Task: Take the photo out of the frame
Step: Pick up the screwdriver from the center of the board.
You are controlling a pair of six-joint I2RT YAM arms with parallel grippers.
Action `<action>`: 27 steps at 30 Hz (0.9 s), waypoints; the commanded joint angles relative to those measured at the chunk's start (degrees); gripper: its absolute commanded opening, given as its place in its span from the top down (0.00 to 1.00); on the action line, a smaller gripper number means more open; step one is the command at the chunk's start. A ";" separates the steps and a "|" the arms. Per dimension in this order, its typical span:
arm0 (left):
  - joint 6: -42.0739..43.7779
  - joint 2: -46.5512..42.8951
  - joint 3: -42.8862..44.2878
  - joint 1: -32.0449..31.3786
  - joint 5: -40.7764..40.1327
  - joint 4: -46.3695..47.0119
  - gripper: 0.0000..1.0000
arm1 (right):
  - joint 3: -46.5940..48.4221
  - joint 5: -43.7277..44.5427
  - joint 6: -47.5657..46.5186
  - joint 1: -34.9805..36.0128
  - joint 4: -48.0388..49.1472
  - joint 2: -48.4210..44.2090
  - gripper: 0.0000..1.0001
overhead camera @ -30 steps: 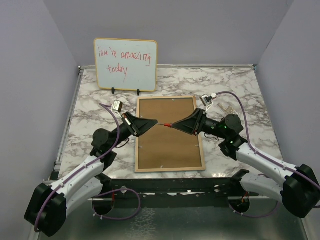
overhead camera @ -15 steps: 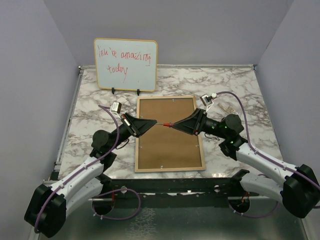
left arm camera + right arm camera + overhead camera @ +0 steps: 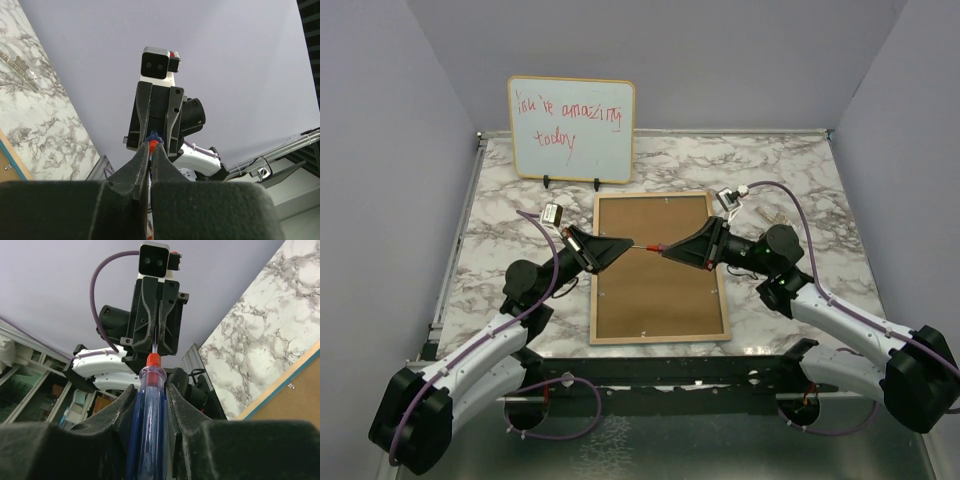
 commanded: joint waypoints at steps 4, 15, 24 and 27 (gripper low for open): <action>-0.15 0.11 -0.50 -0.30 -0.68 2.75 1.00 | 2.09 -0.39 -1.99 0.40 -2.89 -0.82 0.53; 0.14 0.35 0.43 -0.30 0.09 2.83 1.00 | 2.10 -0.03 -1.59 0.36 -3.10 -0.87 0.73; 0.02 0.38 -0.05 -0.30 0.03 2.83 1.00 | 2.23 0.49 -1.78 0.40 -4.24 -0.73 0.97; 0.02 0.19 -0.22 -0.30 -0.06 2.83 1.00 | 2.81 0.94 -2.32 0.36 -6.10 -0.64 0.99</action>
